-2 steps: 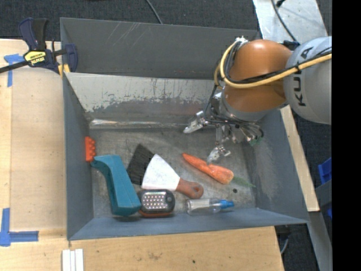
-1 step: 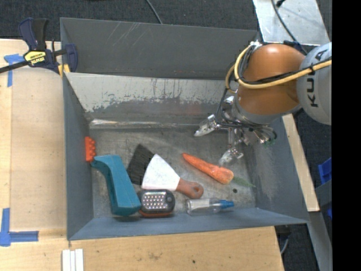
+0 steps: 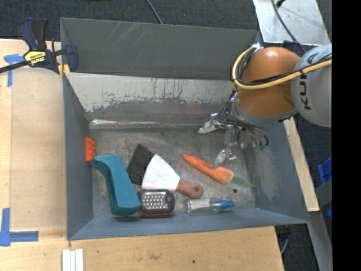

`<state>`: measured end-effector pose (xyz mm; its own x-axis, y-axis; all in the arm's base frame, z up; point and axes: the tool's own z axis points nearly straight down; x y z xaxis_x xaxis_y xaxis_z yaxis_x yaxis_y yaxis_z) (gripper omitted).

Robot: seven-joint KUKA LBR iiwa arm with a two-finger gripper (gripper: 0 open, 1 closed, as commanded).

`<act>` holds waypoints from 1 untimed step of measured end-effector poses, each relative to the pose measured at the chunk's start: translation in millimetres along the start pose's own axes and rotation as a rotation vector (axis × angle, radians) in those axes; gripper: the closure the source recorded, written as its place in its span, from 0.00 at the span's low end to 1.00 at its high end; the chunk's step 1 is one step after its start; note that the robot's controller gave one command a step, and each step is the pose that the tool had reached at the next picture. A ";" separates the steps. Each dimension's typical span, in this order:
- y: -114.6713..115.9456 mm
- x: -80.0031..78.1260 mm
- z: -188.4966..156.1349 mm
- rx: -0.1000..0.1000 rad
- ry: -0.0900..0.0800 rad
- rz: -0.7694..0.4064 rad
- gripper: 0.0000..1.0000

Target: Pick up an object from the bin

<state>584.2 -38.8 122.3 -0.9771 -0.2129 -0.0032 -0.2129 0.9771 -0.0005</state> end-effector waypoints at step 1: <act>2.7 14.4 16.3 -0.001 0.000 -0.084 0.00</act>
Offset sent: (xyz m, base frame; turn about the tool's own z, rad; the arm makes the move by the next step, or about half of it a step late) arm -0.0417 0.0153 -0.0064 -0.2457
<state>569.5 -39.3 105.9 -0.9557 -0.2945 -0.0029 -0.2945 0.9557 -0.0001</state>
